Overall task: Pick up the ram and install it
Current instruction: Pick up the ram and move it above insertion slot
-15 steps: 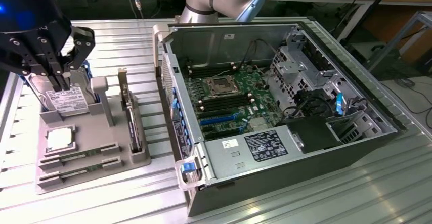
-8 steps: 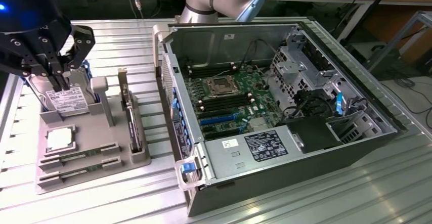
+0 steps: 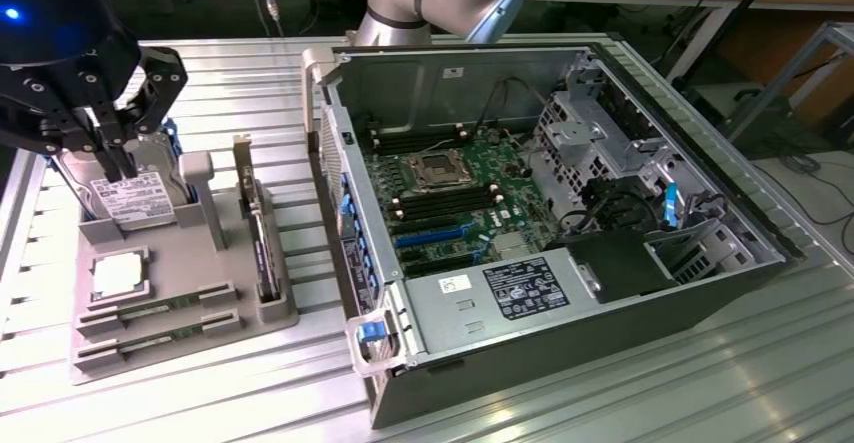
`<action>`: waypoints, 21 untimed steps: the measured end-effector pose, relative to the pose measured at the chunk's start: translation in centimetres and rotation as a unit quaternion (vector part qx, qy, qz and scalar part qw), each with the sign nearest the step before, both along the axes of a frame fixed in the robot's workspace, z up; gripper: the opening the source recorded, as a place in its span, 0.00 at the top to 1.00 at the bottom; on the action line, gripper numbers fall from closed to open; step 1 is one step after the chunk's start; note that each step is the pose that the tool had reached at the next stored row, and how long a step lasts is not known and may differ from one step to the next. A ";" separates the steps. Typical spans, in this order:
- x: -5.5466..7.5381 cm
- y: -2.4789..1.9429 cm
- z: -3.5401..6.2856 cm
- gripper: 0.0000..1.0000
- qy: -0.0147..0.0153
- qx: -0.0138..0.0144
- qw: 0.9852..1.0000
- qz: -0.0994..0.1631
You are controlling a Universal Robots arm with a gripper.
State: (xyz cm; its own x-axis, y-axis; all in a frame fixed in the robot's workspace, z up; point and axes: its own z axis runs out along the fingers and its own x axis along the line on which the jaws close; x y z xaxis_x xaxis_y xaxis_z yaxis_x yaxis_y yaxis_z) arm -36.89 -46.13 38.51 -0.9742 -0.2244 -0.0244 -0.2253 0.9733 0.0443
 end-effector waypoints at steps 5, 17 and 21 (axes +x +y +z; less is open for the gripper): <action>0.0 0.00 -0.02 0.84 0.000 0.000 0.999 0.034; 0.0 0.00 -0.13 0.84 0.000 0.000 0.991 0.135; 0.0 0.00 -0.18 0.84 0.000 0.000 0.985 0.172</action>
